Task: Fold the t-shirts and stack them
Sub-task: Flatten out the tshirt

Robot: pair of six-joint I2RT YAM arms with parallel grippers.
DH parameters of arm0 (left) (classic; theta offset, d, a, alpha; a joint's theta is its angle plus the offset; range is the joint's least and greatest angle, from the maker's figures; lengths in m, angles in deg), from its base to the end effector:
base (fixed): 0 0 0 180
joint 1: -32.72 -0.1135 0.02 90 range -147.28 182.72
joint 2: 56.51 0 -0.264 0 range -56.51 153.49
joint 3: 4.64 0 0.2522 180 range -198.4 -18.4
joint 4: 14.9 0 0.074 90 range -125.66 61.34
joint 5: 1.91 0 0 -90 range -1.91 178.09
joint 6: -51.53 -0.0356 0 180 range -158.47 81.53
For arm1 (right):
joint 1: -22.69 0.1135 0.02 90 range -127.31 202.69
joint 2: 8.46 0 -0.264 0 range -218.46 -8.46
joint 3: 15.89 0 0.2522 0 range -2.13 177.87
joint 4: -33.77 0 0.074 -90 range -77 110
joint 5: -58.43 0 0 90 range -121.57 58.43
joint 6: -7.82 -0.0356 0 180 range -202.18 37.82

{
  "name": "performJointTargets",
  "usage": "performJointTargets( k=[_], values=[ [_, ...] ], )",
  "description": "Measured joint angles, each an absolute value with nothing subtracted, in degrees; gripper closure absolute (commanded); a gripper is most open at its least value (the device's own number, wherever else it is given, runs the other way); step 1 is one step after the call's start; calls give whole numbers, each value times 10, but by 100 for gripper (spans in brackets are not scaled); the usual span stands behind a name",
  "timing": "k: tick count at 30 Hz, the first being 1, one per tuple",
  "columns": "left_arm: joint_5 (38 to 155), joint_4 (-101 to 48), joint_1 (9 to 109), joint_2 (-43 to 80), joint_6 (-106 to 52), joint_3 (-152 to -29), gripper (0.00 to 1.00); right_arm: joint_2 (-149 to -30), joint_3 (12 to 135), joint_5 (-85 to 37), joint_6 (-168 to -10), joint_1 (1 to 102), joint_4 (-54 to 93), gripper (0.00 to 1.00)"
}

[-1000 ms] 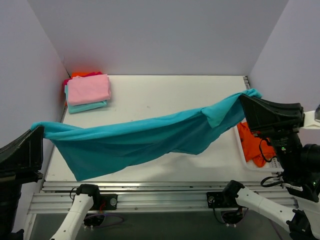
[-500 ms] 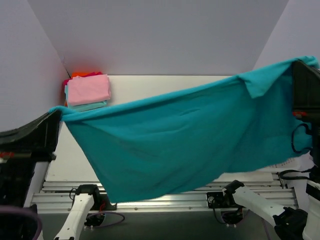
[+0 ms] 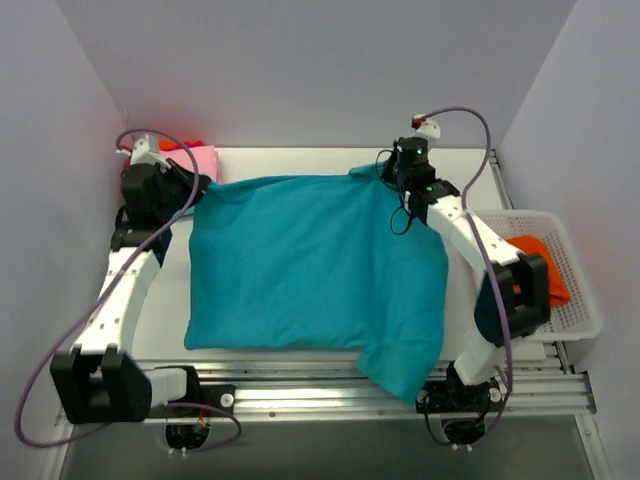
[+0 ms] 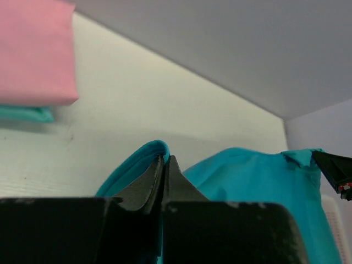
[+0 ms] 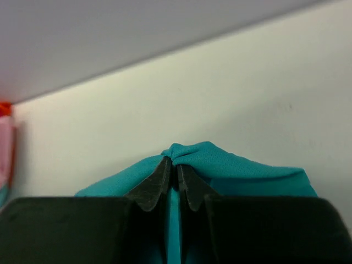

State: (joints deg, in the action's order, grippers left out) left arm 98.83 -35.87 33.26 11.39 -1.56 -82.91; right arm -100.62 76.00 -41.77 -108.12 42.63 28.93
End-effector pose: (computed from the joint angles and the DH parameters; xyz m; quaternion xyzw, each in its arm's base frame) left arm 0.2758 -0.0092 0.3835 -0.1823 0.7464 -0.2724 0.5792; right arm 0.3695 0.1273 0.3664 0.0984 0.7309 0.2016 0.6446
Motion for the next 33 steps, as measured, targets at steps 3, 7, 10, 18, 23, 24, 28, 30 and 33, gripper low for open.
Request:
performJointTargets(
  k=[3, 7, 10, 18, 23, 24, 28, 30, 33],
  values=[
    [966, -306, 333, 247, -15, -813, 98, -1137, 762, -405, -1117, 388, 308, 99],
    [944, -284, 333, 467, -23, -903, 60, -1358, 921, -374, -1156, 357, 285, 25],
    [936, -286, 333, 600, -25, -1004, 6, -1501, 1111, -371, -1164, 347, 271, 0],
    [914, -279, 333, 620, -20, -1092, 6, -1450, 1132, -397, -1153, 349, 272, 0],
    [898, -256, 338, 510, -31, -1056, 6, -1294, 964, -414, -1149, 352, 328, 3],
    [893, -249, 342, 481, -33, -1041, 6, -1265, 934, -414, -1150, 353, 342, 3],
    [876, -207, 376, 392, -42, -977, 4, -1209, 876, -403, -1158, 358, 401, 7],
    [870, -182, 400, 371, -43, -937, 2, -1222, 882, -387, -1166, 363, 420, 9],
    [862, -163, 440, 368, -42, -875, 0, -1286, 922, -349, -1180, 372, 428, 16]
  ],
)
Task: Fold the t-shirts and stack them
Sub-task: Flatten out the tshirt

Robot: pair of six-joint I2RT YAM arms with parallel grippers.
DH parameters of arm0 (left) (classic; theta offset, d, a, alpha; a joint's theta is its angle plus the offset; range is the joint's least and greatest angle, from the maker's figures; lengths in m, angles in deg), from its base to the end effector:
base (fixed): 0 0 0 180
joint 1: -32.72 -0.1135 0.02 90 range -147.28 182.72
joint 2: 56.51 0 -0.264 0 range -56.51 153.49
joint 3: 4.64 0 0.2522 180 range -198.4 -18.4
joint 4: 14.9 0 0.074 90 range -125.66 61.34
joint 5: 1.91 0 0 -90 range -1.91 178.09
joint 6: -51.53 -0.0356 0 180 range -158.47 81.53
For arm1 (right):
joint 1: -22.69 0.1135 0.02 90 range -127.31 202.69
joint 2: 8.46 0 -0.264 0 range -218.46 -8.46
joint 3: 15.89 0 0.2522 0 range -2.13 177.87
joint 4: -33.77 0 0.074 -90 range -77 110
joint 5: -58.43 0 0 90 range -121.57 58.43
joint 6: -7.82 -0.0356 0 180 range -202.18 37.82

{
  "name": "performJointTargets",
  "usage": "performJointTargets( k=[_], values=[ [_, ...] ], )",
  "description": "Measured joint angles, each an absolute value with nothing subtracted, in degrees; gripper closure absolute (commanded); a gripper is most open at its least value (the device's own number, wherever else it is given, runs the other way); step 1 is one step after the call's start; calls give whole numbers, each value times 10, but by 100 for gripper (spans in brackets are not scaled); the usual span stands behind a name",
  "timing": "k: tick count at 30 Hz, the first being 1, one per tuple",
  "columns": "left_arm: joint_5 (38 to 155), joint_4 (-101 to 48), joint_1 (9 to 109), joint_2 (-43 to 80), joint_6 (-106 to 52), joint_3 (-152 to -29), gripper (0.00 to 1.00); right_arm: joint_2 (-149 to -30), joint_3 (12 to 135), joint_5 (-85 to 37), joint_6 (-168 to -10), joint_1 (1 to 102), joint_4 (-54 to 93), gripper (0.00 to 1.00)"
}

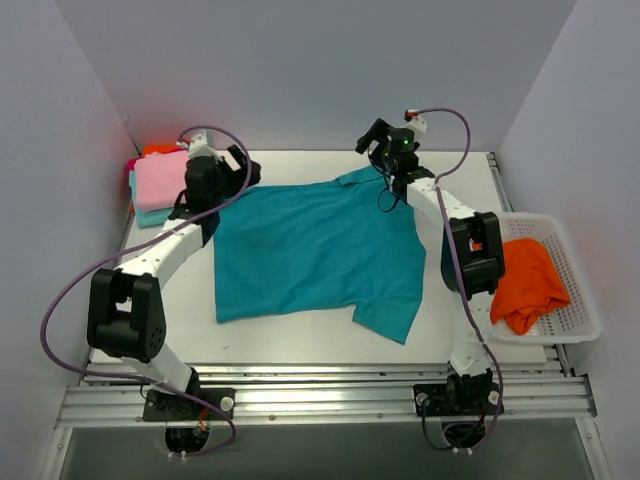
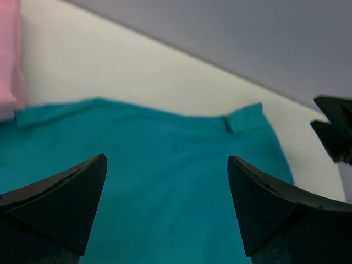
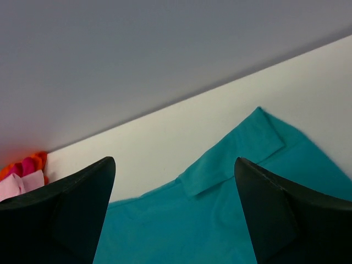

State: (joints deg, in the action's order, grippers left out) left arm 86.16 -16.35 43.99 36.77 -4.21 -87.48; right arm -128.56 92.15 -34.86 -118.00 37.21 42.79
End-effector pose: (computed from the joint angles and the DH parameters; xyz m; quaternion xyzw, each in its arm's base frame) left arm 0.3831 -0.0751 0.3088 -0.1651 0.7587 -0.2317 0.5860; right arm 0.4927 0.1255 0.2834 0.1535 0.7092 0.2737 0.6314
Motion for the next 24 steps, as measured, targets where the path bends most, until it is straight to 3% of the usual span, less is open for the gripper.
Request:
performJointTargets(
  k=[7, 8, 24],
  values=[
    [829, -156, 517, 383, -42, -770, 0, -1443, 990, -284, -1202, 390, 407, 18],
    [827, -155, 520, 386, -42, -767, 5, -1453, 994, -281, -1204, 391, 400, 18],
    [820, -97, 524, 403, -42, -742, 7, -1490, 1092, -275, -1228, 401, 382, 22]
  ],
)
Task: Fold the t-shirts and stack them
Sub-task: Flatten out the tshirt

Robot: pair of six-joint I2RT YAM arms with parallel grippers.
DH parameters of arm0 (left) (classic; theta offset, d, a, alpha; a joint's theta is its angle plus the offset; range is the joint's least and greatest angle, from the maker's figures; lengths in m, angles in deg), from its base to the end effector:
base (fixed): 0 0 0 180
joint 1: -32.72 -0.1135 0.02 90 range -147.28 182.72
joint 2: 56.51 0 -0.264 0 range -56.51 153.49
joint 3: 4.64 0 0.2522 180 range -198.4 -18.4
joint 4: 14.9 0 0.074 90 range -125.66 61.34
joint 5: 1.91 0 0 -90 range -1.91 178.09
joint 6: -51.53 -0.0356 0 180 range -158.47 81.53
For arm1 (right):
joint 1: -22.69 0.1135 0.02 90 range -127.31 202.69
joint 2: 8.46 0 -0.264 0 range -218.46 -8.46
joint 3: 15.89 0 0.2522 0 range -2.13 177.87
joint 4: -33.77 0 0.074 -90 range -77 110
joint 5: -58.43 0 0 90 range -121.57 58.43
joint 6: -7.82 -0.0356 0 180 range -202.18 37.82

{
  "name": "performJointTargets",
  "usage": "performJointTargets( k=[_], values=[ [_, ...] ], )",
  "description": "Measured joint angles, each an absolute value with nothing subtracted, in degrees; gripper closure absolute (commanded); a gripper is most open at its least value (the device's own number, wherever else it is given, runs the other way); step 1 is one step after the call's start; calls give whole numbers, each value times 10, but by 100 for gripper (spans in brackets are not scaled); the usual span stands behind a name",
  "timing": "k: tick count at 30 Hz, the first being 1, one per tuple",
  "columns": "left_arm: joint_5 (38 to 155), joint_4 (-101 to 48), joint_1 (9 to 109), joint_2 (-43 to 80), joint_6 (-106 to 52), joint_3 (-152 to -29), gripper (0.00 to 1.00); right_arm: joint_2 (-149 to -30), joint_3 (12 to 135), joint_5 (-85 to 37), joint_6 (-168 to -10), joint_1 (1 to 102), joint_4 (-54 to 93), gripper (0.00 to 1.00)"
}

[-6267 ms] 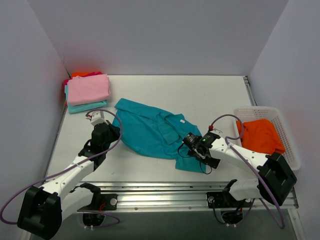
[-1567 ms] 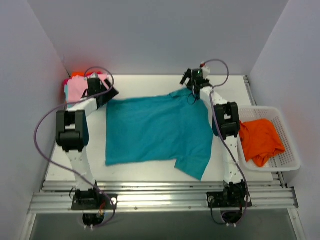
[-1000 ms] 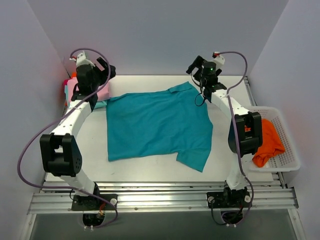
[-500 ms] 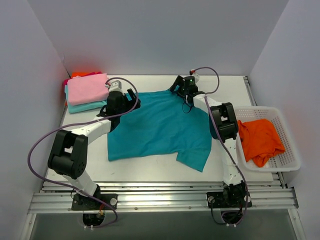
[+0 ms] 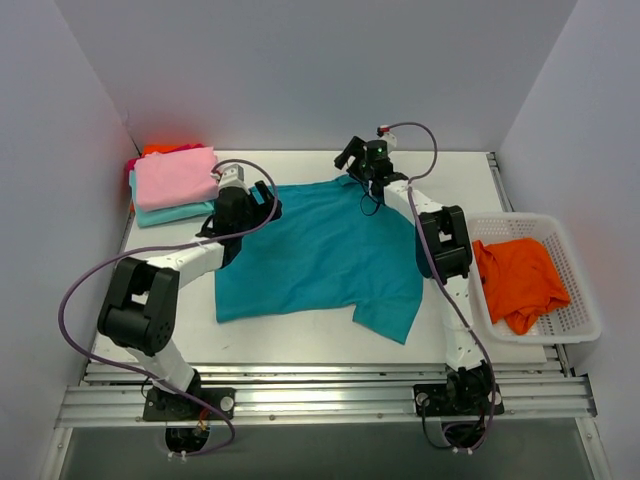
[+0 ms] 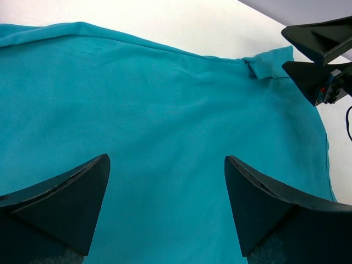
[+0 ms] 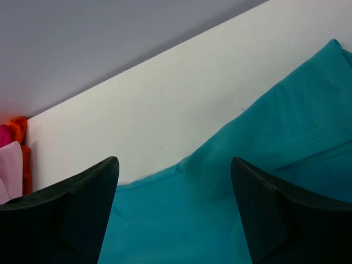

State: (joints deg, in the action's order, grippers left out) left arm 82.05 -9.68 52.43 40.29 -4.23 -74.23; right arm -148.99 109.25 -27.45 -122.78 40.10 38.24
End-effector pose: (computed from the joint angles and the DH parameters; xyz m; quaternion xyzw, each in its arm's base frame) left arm 0.3562 -0.1236 0.2194 -0.1339 0.8175 -0.2144 0.5175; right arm 0.5474 0.1743 0.1936 0.1325 0.7596 0.3327 0.5430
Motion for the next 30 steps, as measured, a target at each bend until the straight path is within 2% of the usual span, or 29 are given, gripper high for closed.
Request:
performJointTargets(
  k=[12, 30],
  values=[
    [824, -74, 528, 439, -42, -741, 9, -1481, 1024, -282, -1242, 421, 383, 23],
    [826, -55, 528, 446, -44, -729, 9, -1480, 1063, -297, -1241, 444, 362, 24]
  ],
)
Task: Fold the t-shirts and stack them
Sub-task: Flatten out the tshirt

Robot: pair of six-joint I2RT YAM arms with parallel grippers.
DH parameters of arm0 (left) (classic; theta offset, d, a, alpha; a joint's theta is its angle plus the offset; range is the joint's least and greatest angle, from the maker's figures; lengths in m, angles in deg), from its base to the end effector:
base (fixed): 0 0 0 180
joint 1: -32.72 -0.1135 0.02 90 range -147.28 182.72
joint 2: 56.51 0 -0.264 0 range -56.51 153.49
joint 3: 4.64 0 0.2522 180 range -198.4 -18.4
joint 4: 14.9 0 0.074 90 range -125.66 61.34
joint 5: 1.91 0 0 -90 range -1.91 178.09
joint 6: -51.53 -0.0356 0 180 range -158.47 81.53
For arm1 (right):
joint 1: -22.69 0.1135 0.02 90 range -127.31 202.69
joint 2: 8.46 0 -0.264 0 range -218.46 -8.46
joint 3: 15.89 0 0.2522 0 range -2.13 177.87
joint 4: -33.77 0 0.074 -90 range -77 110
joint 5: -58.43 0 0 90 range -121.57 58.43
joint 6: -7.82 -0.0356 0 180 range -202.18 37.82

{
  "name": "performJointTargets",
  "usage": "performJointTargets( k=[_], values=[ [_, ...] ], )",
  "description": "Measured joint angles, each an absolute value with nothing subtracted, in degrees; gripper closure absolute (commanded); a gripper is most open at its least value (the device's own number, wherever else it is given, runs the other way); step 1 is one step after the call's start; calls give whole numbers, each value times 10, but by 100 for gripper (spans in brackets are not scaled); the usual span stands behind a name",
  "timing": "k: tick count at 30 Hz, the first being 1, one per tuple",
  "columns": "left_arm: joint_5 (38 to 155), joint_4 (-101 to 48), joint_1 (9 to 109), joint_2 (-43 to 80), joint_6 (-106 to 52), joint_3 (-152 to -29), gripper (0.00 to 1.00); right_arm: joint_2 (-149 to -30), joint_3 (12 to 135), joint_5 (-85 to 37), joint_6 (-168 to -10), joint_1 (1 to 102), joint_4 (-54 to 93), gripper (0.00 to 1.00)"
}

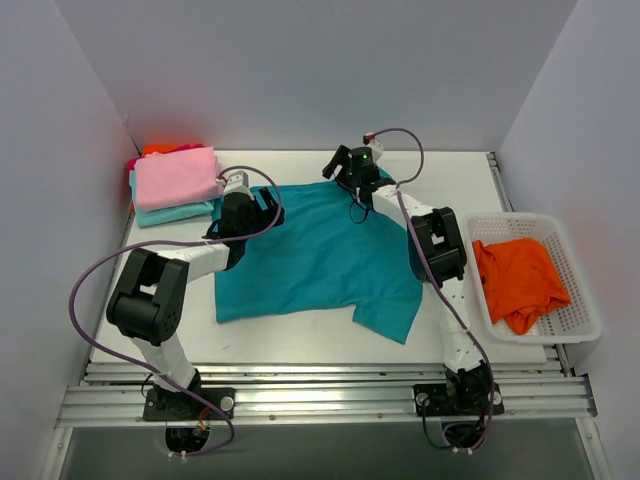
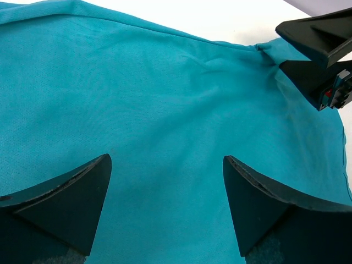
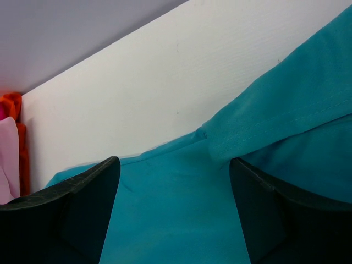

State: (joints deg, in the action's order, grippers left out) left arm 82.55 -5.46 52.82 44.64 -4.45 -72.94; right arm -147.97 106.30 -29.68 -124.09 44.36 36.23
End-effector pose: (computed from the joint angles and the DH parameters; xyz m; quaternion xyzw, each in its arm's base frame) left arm 0.3612 -0.1285 0.1922 -0.1275 0.8255 -0.2135 0.5067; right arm 0.5269 0.2106 0.1817 0.1294 0.7819 0.3323 0.5113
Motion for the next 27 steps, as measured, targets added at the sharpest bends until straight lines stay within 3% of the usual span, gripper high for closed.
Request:
performJointTargets(
  k=[15, 18, 20, 21, 23, 24, 27],
  values=[
    [826, -49, 528, 474, -46, -729, 10, -1493, 1071, -303, -1240, 424, 354, 25],
    [826, -49, 528, 481, -46, -729, 10, -1499, 1071, -303, -1241, 422, 356, 33],
    [826, -49, 528, 483, -46, -730, 10, -1506, 1071, -303, -1240, 422, 358, 43],
    [826, -49, 528, 484, -46, -730, 10, -1510, 1072, -303, -1241, 421, 360, 55],
    [826, -48, 528, 485, -46, -730, 10, -1519, 1077, -303, -1240, 418, 369, 61],
    [826, -48, 528, 486, -46, -730, 10, -1521, 1080, -303, -1240, 417, 369, 73],
    [827, -48, 528, 492, -47, -732, 10, -1535, 1089, -303, -1242, 414, 367, 97]
  ],
)
